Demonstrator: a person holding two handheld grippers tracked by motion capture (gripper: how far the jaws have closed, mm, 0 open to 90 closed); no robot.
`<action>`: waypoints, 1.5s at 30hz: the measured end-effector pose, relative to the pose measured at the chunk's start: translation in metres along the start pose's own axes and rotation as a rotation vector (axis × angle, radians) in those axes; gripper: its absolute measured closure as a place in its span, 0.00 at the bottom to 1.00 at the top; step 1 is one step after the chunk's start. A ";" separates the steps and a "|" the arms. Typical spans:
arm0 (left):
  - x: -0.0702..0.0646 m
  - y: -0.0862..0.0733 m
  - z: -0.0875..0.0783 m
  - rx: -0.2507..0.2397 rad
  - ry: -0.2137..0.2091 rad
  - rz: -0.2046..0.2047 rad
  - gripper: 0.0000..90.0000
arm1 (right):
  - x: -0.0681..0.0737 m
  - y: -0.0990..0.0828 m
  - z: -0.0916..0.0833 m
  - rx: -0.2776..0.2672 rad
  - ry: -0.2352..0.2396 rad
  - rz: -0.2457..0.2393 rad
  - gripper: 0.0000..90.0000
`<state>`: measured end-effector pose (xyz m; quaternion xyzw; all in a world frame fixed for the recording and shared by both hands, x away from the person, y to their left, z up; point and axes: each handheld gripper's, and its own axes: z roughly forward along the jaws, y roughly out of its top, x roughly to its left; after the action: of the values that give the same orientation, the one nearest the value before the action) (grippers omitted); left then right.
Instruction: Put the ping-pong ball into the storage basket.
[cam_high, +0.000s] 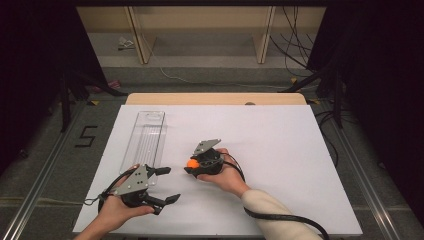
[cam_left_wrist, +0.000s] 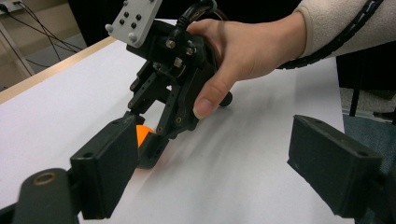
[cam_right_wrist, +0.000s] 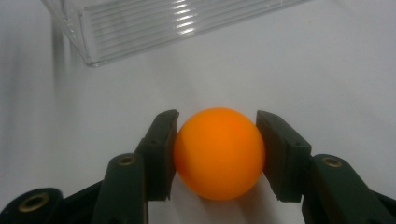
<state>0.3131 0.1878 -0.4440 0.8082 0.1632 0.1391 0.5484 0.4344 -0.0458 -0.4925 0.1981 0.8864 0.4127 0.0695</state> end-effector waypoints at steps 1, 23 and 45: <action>0.000 0.000 0.000 0.000 0.000 0.000 0.18 | 0.000 0.000 -0.001 -0.003 -0.001 -0.001 0.57; 0.000 0.000 0.000 0.001 0.000 -0.002 0.18 | -0.003 0.010 -0.022 -0.068 -0.014 0.024 0.57; 0.000 0.000 0.000 0.002 0.000 0.002 0.18 | -0.006 0.018 -0.037 -0.114 -0.025 0.037 0.57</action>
<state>0.3129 0.1879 -0.4440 0.8089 0.1625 0.1394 0.5476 0.4338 -0.0643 -0.4550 0.2154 0.8567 0.4612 0.0840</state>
